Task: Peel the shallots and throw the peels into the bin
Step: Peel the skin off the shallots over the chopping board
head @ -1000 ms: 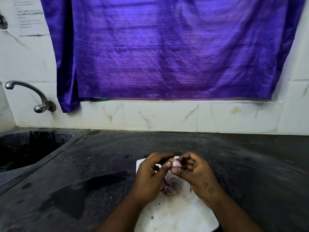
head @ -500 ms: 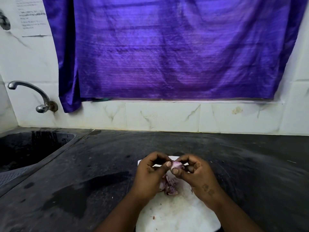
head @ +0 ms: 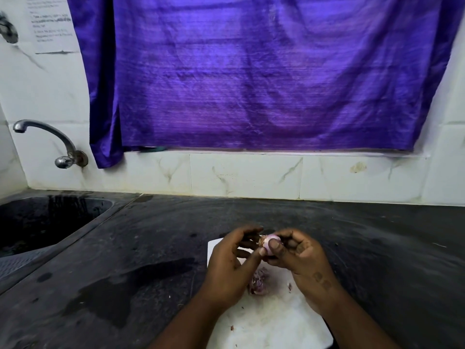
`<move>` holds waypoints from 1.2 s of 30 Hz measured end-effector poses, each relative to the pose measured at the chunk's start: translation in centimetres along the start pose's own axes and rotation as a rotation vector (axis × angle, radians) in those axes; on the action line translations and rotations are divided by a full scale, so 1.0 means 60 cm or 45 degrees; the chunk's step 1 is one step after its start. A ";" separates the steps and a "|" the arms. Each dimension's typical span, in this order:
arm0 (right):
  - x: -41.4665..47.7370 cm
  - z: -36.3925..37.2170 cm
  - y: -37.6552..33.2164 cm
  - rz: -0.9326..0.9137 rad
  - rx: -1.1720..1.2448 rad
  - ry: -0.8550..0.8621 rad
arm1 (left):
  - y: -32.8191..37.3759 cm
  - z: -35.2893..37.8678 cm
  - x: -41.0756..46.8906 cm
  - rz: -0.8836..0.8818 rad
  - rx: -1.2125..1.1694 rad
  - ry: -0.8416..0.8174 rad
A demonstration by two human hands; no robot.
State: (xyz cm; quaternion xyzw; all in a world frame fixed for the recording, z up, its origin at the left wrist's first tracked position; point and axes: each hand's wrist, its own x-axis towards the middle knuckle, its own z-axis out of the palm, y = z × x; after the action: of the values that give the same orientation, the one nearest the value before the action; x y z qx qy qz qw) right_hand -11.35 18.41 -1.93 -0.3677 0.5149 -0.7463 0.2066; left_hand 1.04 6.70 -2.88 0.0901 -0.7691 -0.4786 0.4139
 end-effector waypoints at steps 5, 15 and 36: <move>-0.001 -0.001 -0.002 0.038 0.003 -0.018 | -0.001 -0.002 0.004 0.022 0.013 0.072; -0.002 -0.002 0.001 0.059 -0.096 -0.063 | -0.002 -0.001 0.002 0.229 0.264 0.191; -0.001 -0.004 0.002 -0.024 -0.184 -0.058 | -0.008 -0.006 0.003 0.359 0.490 0.164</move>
State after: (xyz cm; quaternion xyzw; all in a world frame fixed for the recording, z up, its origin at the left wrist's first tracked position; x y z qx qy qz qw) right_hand -11.51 18.55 -2.09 -0.4033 0.5593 -0.7005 0.1841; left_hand 1.09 6.11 -3.12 0.0896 -0.8230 -0.2542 0.5000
